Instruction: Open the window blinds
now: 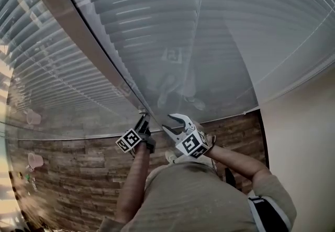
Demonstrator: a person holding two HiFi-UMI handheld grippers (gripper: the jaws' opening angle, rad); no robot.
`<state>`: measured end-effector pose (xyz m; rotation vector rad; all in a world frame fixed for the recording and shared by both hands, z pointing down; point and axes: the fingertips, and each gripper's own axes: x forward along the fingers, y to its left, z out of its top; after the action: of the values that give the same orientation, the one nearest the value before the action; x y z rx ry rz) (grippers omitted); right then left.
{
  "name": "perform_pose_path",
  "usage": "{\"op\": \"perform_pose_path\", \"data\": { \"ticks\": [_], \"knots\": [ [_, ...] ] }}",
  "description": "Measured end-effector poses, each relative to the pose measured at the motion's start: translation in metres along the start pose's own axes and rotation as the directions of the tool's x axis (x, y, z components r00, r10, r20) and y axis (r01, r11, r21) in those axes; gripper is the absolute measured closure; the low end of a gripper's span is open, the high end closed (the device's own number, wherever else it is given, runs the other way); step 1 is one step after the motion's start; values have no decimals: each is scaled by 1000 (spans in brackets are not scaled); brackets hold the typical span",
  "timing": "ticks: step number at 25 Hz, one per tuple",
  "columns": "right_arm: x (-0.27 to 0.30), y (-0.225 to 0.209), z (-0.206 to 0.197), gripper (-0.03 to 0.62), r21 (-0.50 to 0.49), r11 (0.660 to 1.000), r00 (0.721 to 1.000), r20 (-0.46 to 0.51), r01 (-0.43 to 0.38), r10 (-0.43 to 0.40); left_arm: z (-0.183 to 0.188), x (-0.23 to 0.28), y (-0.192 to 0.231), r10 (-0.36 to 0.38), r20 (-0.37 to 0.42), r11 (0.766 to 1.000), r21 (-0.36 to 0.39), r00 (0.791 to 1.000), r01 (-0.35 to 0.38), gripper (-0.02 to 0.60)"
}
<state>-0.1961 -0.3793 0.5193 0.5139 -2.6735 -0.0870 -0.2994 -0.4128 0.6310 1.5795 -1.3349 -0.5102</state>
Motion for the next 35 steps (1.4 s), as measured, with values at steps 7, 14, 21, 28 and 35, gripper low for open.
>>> {"op": "perform_pose_path", "data": {
  "ticks": [7, 14, 21, 28, 35],
  "knots": [
    [-2, 2, 1, 433, 9, 1000, 1000, 1, 7, -7, -3, -4, 2, -72, 25, 979, -188, 997, 75, 448],
    [-5, 2, 12, 433, -4, 1000, 1000, 8, 3, -3, 0, -5, -3, -112, 50, 938, -323, 992, 122, 448],
    [-3, 6, 5, 433, 0, 1000, 1000, -3, -11, 11, 2, -3, -1, -177, 87, 871, -449, 980, 198, 448],
    [-7, 3, 2, 433, 20, 1000, 1000, -22, -2, 3, 4, -5, -2, -130, 83, 928, -340, 988, 151, 446],
    [-12, 6, 14, 433, 18, 999, 999, -36, -33, 34, 6, -16, -29, 171, -6, 831, 537, 985, -141, 377]
  ]
}}
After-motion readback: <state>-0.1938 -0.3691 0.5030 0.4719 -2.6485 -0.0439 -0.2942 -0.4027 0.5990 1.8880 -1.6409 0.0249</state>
